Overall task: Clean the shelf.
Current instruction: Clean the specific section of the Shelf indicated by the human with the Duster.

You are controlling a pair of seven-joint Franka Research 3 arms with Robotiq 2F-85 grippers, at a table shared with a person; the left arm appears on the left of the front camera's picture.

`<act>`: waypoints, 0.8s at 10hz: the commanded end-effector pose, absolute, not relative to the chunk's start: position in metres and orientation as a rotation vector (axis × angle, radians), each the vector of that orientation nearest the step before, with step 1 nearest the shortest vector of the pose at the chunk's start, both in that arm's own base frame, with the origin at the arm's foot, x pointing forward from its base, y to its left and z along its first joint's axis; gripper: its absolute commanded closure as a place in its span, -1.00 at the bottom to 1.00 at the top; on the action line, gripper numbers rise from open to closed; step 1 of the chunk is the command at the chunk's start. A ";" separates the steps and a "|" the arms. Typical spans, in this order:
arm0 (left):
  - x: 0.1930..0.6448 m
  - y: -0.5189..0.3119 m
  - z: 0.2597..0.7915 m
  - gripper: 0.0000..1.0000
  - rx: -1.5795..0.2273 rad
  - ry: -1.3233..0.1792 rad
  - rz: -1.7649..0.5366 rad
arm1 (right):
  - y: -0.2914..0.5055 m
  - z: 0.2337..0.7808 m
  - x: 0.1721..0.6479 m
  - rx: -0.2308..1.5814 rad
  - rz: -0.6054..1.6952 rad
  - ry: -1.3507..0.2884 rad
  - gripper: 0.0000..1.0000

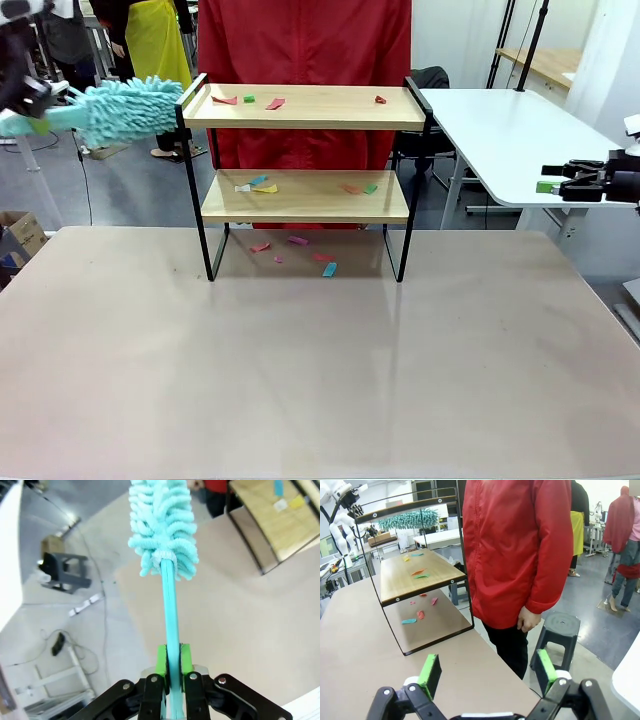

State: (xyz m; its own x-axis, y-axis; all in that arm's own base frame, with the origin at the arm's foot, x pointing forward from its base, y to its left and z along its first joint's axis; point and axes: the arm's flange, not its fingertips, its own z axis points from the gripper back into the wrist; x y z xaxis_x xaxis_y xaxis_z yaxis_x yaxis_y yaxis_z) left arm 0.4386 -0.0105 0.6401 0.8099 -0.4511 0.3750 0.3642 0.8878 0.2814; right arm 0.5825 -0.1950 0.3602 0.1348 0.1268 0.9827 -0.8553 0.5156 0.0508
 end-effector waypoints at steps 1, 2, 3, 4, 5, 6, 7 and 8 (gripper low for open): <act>0.425 0.020 0.663 0.74 0.338 -0.411 -0.567 | -0.192 0.370 0.583 0.745 0.796 -1.228 -1.00; 0.416 0.034 0.673 0.74 0.391 -0.355 -0.648 | -0.192 0.370 0.583 0.745 0.796 -1.228 -1.00; 0.403 0.045 0.678 0.74 0.403 -0.297 -0.745 | -0.192 0.370 0.583 0.745 0.796 -1.228 -1.00; 0.392 0.050 0.677 0.74 0.446 -0.256 -0.834 | -0.192 0.370 0.583 0.745 0.796 -1.228 -1.00; 0.380 0.052 0.672 0.74 0.423 -0.181 -0.972 | -0.192 0.370 0.583 0.745 0.796 -1.228 -1.00; 0.368 0.052 0.668 0.74 0.443 -0.131 -1.067 | -0.192 0.370 0.583 0.745 0.796 -1.228 -1.00; 0.358 0.049 0.665 0.74 0.430 -0.070 -1.179 | -0.192 0.370 0.583 0.745 0.796 -1.228 -1.00; 0.349 0.042 0.660 0.74 0.442 -0.021 -1.266 | -0.192 0.370 0.583 0.745 0.796 -1.228 -1.00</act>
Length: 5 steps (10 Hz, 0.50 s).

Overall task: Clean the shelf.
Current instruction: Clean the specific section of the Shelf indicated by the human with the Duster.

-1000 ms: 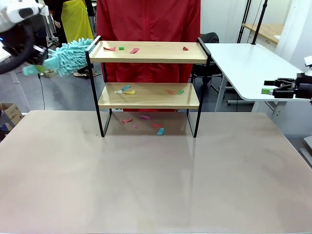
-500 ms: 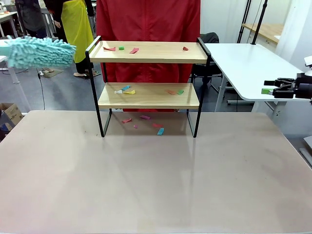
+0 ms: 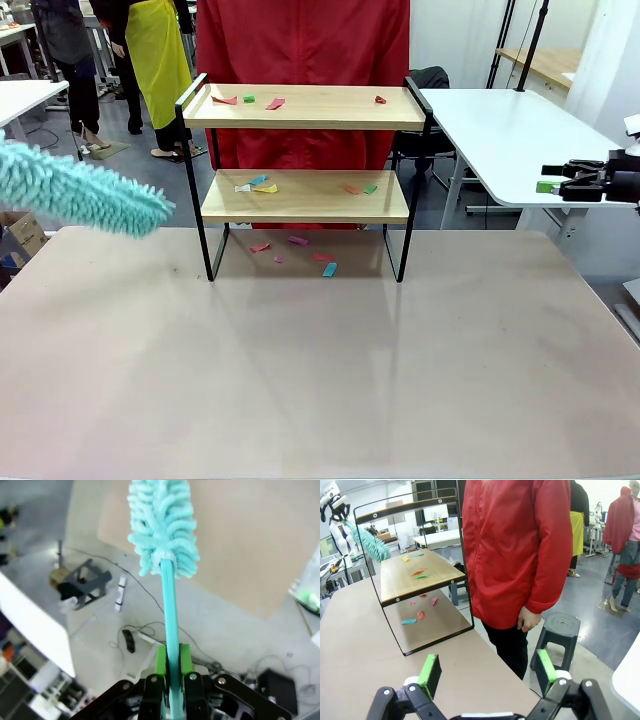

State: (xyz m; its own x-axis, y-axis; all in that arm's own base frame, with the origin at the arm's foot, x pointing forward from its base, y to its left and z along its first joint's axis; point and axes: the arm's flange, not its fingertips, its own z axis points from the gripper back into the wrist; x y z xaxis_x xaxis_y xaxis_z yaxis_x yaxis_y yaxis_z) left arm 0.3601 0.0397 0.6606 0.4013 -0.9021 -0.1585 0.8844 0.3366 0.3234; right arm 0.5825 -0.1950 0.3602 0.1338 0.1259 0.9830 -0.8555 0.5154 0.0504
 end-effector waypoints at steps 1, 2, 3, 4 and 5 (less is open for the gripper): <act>0.346 0.033 0.648 0.74 0.462 0.052 -1.375 | -0.192 0.370 0.583 0.745 0.796 -1.228 -1.00; 0.338 0.024 0.644 0.74 0.393 0.075 -1.480 | -0.192 0.370 0.583 0.745 0.796 -1.228 -1.00; 0.331 0.016 0.642 0.74 0.363 0.101 -1.549 | -0.192 0.370 0.583 0.745 0.796 -1.228 -1.00; 0.325 0.006 0.640 0.74 0.272 0.147 -1.589 | -0.192 0.370 0.583 0.745 0.796 -1.228 -1.00; 0.321 -0.002 0.635 0.74 0.242 0.194 -1.605 | -0.192 0.370 0.583 0.745 0.796 -1.228 -1.00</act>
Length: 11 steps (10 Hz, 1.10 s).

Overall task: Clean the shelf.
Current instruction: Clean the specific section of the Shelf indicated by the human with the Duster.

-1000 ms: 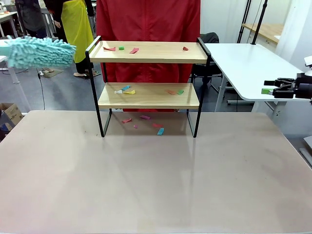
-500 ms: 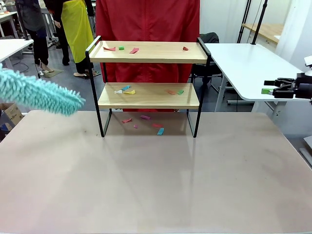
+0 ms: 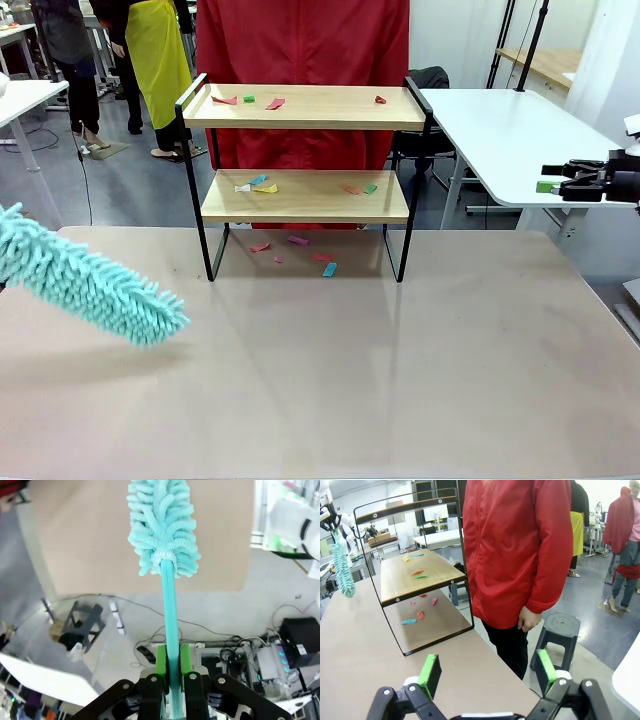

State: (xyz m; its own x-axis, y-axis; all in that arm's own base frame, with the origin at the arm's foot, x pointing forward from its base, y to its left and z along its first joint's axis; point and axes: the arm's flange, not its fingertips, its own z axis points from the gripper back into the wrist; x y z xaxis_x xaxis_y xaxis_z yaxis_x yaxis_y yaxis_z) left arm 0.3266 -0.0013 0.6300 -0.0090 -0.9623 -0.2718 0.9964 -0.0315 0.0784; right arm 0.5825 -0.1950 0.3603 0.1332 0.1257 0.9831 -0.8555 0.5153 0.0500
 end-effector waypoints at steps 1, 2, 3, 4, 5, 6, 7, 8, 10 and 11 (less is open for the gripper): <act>0.319 -0.005 0.633 0.74 0.205 0.208 -1.618 | -0.192 0.370 0.583 0.745 0.796 -1.228 -1.00; 0.320 -0.007 0.634 0.74 0.164 0.186 -1.581 | -0.192 0.370 0.583 0.745 0.796 -1.228 -1.00; 0.322 -0.009 0.635 0.74 0.136 0.155 -1.583 | -0.192 0.370 0.583 0.745 0.796 -1.228 -1.00; 0.319 -0.008 0.624 0.74 0.204 0.200 -1.602 | -0.192 0.370 0.583 0.745 0.796 -1.228 -1.00; 0.319 -0.008 0.624 0.74 0.204 0.200 -1.602 | -0.192 0.370 0.583 0.745 0.796 -1.228 -1.00; 0.319 -0.008 0.624 0.74 0.204 0.200 -1.602 | -0.192 0.370 0.583 0.745 0.796 -1.228 -1.00; 0.319 -0.008 0.624 0.74 0.204 0.200 -1.602 | -0.192 0.370 0.583 0.745 0.796 -1.228 -1.00; 0.319 -0.008 0.624 0.74 0.204 0.200 -1.602 | -0.192 0.370 0.583 0.745 0.796 -1.228 -1.00; 0.319 -0.008 0.624 0.74 0.204 0.200 -1.602 | -0.192 0.370 0.583 0.745 0.796 -1.228 -1.00; 0.319 -0.008 0.624 0.74 0.204 0.200 -1.602 | -0.192 0.370 0.583 0.745 0.796 -1.228 -1.00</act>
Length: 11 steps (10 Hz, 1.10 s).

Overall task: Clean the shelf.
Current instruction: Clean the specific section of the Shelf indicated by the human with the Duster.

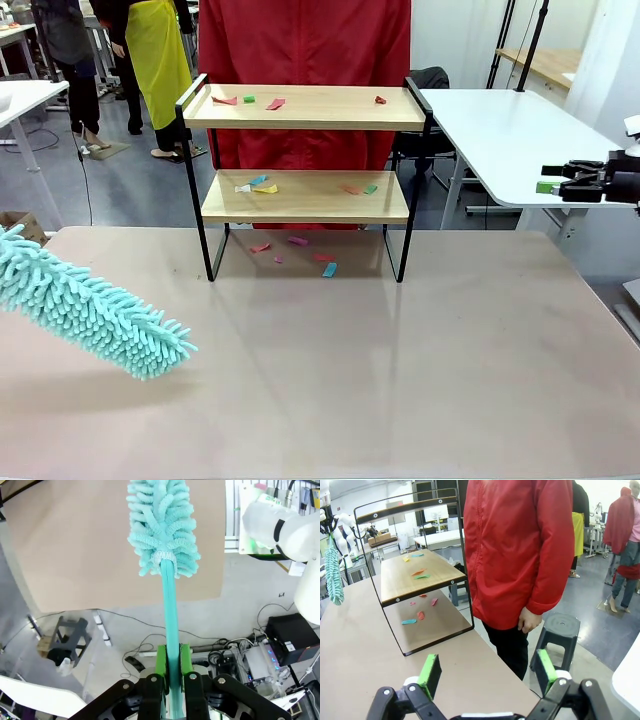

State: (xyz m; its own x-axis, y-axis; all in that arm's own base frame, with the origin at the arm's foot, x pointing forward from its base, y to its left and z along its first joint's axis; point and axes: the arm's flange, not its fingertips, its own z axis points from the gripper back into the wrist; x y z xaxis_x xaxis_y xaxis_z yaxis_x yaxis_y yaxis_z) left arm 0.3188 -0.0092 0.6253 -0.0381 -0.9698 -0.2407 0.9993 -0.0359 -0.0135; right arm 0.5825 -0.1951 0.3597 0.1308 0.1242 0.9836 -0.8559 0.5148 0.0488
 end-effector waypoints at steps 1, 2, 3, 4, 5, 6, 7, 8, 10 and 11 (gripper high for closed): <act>0.319 -0.008 0.624 0.74 0.204 0.200 -1.602 | -0.192 0.370 0.583 0.745 0.796 -1.228 -1.00; 0.319 -0.008 0.624 0.74 0.204 0.200 -1.602 | -0.192 0.370 0.583 0.745 0.796 -1.228 -1.00; 0.319 -0.008 0.624 0.74 0.204 0.200 -1.602 | -0.192 0.370 0.583 0.745 0.796 -1.228 -1.00; 0.319 -0.008 0.624 0.74 0.204 0.200 -1.602 | -0.192 0.370 0.583 0.745 0.796 -1.228 -1.00; 0.319 -0.008 0.624 0.74 0.204 0.200 -1.602 | -0.192 0.370 0.583 0.745 0.796 -1.228 -1.00; 0.319 -0.008 0.624 0.74 0.204 0.200 -1.602 | -0.192 0.370 0.583 0.745 0.796 -1.228 -1.00; 0.319 -0.008 0.624 0.74 0.204 0.200 -1.602 | -0.192 0.370 0.583 0.745 0.796 -1.228 -1.00; 0.319 -0.008 0.624 0.74 0.204 0.200 -1.602 | -0.192 0.370 0.583 0.745 0.796 -1.228 -1.00; 0.319 -0.008 0.624 0.74 0.204 0.200 -1.602 | -0.192 0.370 0.583 0.745 0.796 -1.228 -1.00; 0.319 -0.008 0.624 0.74 0.204 0.200 -1.602 | -0.192 0.370 0.583 0.745 0.796 -1.228 -1.00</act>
State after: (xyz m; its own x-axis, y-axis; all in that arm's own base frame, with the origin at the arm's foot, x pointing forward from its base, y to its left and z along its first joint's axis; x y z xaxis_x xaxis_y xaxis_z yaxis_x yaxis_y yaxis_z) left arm 0.3188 -0.0092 0.6253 -0.0381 -0.9698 -0.2407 0.9993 -0.0359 -0.0135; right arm 0.5825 -0.1950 0.3600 0.1319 0.1235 0.9835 -0.8558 0.5149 0.0501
